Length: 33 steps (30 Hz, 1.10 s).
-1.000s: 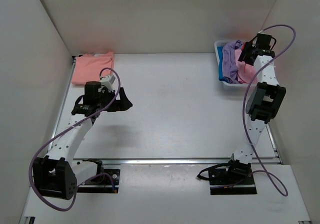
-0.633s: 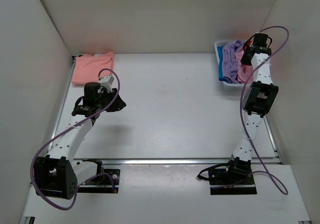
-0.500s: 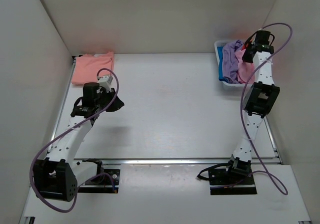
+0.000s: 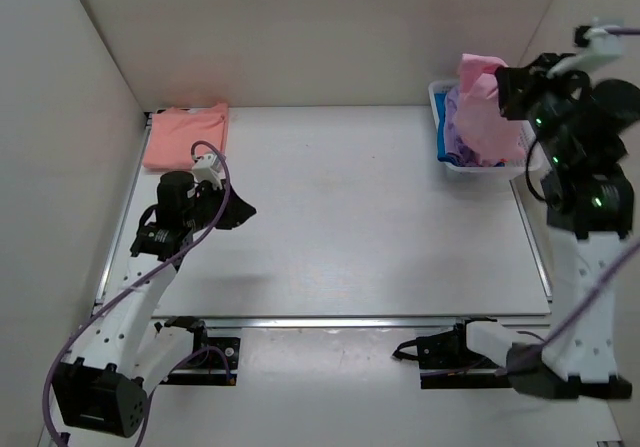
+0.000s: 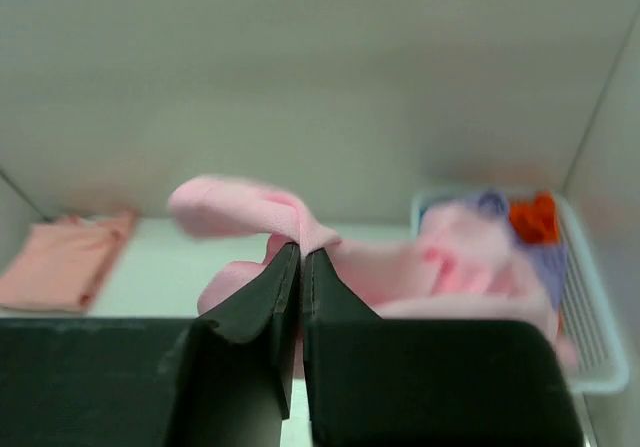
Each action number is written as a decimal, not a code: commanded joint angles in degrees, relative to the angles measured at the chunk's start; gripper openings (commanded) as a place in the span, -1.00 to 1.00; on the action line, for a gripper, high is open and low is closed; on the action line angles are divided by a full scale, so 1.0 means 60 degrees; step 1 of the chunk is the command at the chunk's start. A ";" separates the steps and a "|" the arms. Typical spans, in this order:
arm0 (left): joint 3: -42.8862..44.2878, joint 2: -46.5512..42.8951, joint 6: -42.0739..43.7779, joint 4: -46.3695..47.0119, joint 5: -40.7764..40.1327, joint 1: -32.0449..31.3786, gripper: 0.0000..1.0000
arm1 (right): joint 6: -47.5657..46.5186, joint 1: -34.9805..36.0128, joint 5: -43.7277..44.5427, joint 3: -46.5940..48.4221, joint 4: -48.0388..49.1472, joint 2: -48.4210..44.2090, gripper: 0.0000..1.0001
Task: Fold and stack the t-shirts
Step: Move the tshirt to the center of the board, then flatten out the tshirt
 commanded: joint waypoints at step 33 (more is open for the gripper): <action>-0.2541 -0.0176 -0.1116 0.0313 -0.0070 -0.1919 0.37 | 0.0689 0.4332 0.0145 -0.5820 -0.0680 0.1684 0.18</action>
